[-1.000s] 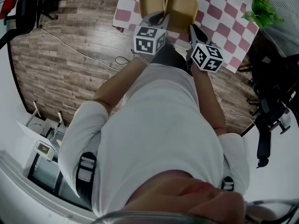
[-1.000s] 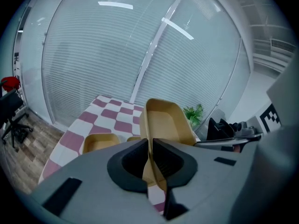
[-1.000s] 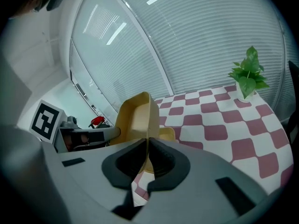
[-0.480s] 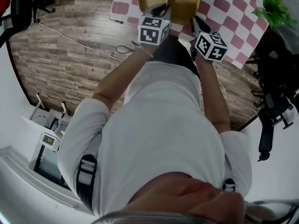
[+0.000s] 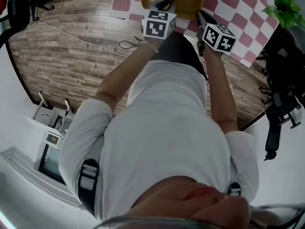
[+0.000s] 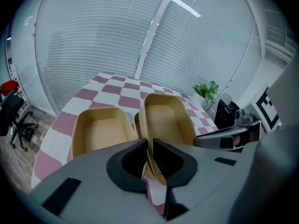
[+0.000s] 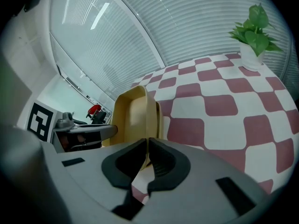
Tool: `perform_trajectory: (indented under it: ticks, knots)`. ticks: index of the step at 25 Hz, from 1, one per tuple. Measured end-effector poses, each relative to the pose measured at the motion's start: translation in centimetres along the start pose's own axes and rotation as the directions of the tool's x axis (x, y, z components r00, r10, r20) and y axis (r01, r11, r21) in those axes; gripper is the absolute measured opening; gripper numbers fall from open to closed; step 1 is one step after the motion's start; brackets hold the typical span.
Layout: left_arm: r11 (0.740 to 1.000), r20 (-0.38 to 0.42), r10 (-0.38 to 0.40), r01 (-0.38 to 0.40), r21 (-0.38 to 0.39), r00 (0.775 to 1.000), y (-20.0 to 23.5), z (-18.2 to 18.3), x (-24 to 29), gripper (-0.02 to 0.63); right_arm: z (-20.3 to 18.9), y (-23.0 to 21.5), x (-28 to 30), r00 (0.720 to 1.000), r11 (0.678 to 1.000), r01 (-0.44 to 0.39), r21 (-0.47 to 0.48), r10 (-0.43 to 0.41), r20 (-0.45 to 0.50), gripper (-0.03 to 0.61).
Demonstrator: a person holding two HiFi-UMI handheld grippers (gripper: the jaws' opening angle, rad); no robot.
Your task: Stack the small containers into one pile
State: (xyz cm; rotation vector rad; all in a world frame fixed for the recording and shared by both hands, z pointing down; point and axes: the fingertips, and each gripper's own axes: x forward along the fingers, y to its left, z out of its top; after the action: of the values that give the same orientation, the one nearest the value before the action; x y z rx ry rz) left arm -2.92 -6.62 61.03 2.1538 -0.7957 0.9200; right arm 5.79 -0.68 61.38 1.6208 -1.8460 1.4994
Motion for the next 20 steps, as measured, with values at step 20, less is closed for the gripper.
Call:
perform_trajectory:
  ticks: [20]
  knots:
    - [0.994,0.085,-0.002,-0.008,0.112,0.996,-0.2,0.6,-2.0,0.057,1.9,0.5,-0.2,0.991,0.970,0.081,-0.228,-0.053,0.124,0.043]
